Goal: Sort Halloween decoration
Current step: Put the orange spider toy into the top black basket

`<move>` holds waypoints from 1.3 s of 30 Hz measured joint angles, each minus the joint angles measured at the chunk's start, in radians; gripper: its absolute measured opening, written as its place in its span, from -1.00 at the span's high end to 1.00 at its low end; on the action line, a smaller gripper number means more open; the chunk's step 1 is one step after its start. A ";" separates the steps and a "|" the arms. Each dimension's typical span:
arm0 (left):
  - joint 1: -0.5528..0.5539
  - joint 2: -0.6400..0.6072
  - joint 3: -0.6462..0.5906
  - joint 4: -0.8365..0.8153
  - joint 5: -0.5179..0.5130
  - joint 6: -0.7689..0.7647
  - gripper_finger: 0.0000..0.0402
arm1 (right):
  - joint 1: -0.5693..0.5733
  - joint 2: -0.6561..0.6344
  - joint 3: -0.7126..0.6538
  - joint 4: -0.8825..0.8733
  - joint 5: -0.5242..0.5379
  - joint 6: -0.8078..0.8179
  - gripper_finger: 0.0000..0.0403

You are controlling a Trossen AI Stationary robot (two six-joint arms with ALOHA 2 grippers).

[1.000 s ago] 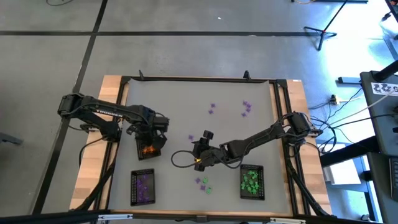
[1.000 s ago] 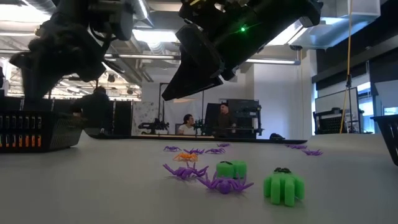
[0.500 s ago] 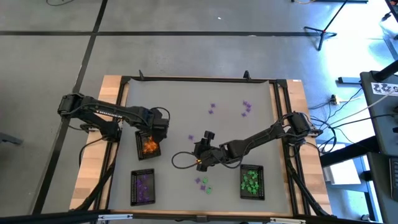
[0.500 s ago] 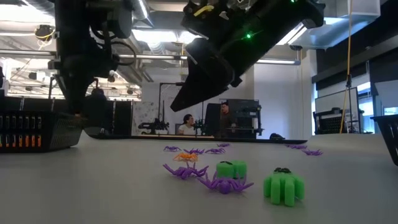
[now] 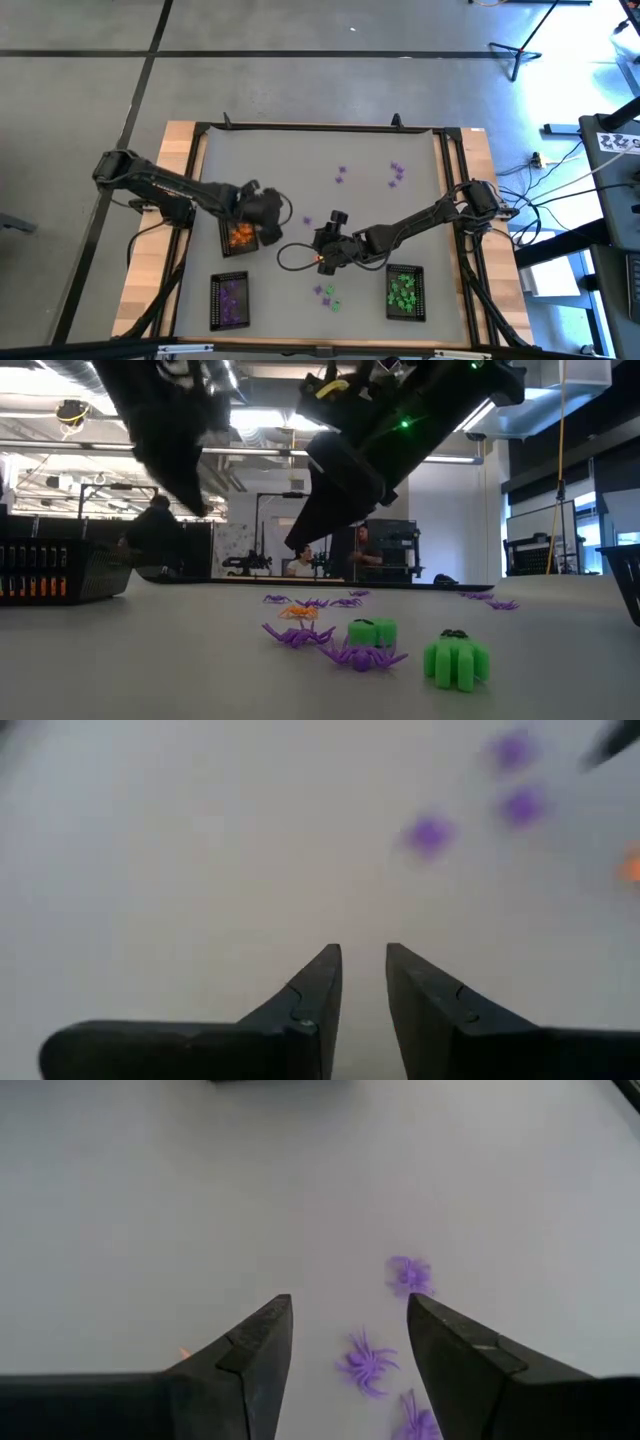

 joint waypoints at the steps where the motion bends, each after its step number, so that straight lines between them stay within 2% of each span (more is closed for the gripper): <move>1: -0.028 0.000 0.000 0.034 -0.040 0.007 0.63 | 0.000 0.000 0.000 -0.007 0.000 0.001 0.01; 4: -0.107 0.000 0.000 0.054 -0.194 -0.013 0.63 | 0.001 0.000 0.000 -0.013 0.000 0.005 0.01; 9: -0.230 -0.015 0.000 -0.009 -0.443 -0.181 0.63 | 0.001 0.000 0.000 -0.019 0.000 0.024 0.01; 14: -0.366 -0.045 0.000 -0.015 -0.590 -0.273 0.63 | 0.001 0.000 0.000 -0.019 -0.005 0.025 0.01; 17: -0.431 -0.050 0.000 -0.012 -0.651 -0.328 0.63 | 0.001 0.000 0.000 -0.019 -0.055 0.023 0.01; 21: -0.475 -0.045 -0.004 0.058 -0.664 -0.324 0.63 | 0.001 0.000 0.000 -0.019 -0.169 0.022 0.01; 24: -0.489 -0.043 -0.039 0.197 -0.673 -0.223 0.63 | 0.001 0.000 0.000 -0.039 -0.256 0.028 0.01; 28: -0.486 -0.043 -0.104 0.415 -0.653 -0.069 0.63 | 0.001 0.007 -0.001 -0.079 -0.275 0.076 0.01; 35: -0.432 -0.042 -0.241 0.809 -0.447 0.123 0.63 | 0.008 0.041 -0.001 -0.081 -0.314 0.129 0.05; 39: -0.412 -0.042 -0.277 0.944 -0.408 0.198 0.63 | 0.016 0.072 -0.001 -0.059 -0.322 0.129 0.16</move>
